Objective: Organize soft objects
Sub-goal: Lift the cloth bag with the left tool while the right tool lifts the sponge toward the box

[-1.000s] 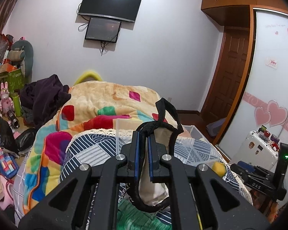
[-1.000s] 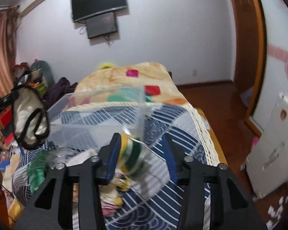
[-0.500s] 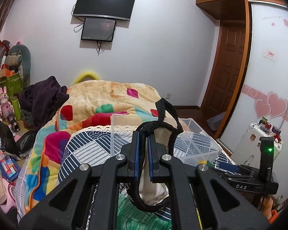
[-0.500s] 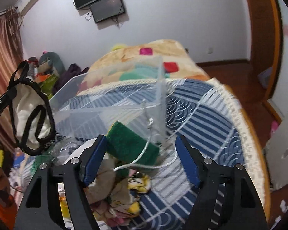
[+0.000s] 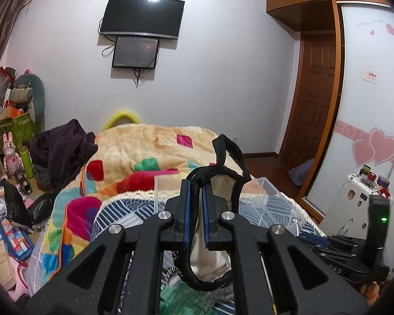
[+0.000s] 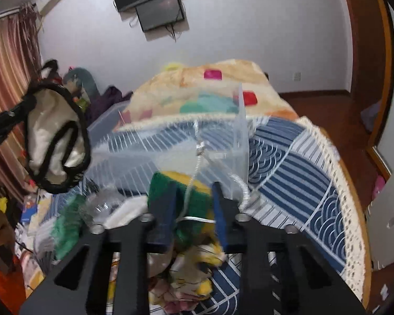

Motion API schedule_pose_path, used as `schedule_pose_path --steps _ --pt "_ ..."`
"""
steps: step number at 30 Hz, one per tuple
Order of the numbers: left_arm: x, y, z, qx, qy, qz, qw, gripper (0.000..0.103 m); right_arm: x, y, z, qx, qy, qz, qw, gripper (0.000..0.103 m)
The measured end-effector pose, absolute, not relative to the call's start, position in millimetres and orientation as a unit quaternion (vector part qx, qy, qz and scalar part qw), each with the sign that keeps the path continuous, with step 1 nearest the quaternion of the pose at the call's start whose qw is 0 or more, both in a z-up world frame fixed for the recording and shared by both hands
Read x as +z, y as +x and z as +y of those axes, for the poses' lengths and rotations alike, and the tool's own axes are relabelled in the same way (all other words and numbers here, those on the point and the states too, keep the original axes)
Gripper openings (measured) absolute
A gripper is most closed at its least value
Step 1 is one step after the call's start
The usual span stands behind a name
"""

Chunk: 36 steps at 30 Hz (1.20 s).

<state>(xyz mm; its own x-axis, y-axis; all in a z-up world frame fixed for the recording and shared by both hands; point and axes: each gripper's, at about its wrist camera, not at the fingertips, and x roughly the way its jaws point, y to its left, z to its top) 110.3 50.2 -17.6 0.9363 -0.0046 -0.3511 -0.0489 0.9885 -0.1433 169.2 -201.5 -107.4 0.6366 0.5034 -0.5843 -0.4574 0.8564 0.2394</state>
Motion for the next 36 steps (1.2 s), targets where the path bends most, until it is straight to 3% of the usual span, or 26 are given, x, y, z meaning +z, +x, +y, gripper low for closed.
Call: schedule_pose_path --steps 6,7,9,12,17,24,36 --pt "-15 115 51 0.008 -0.079 0.18 0.981 0.007 -108 174 -197 0.267 0.014 0.339 0.902 0.021" --pt "-16 115 51 0.009 -0.078 0.181 0.98 0.007 -114 177 -196 0.263 0.017 0.352 0.898 0.024" --pt "-19 116 50 0.009 -0.075 0.184 0.98 0.007 -123 183 -193 0.267 0.018 0.37 0.889 0.046" --pt "-22 119 49 0.011 -0.071 0.19 0.979 0.007 -130 187 -188 0.27 0.018 0.383 0.883 0.058" --pt "-18 123 48 0.012 -0.067 0.188 0.98 0.007 -136 198 -183 0.296 0.037 0.403 0.865 0.058" --pt "-9 134 50 0.025 -0.063 0.171 0.983 0.007 -121 179 -171 0.295 -0.007 0.361 0.885 0.032" --pt "-29 185 54 0.053 -0.064 0.207 0.975 0.007 -77 181 -176 0.29 0.0 0.284 0.914 0.025"
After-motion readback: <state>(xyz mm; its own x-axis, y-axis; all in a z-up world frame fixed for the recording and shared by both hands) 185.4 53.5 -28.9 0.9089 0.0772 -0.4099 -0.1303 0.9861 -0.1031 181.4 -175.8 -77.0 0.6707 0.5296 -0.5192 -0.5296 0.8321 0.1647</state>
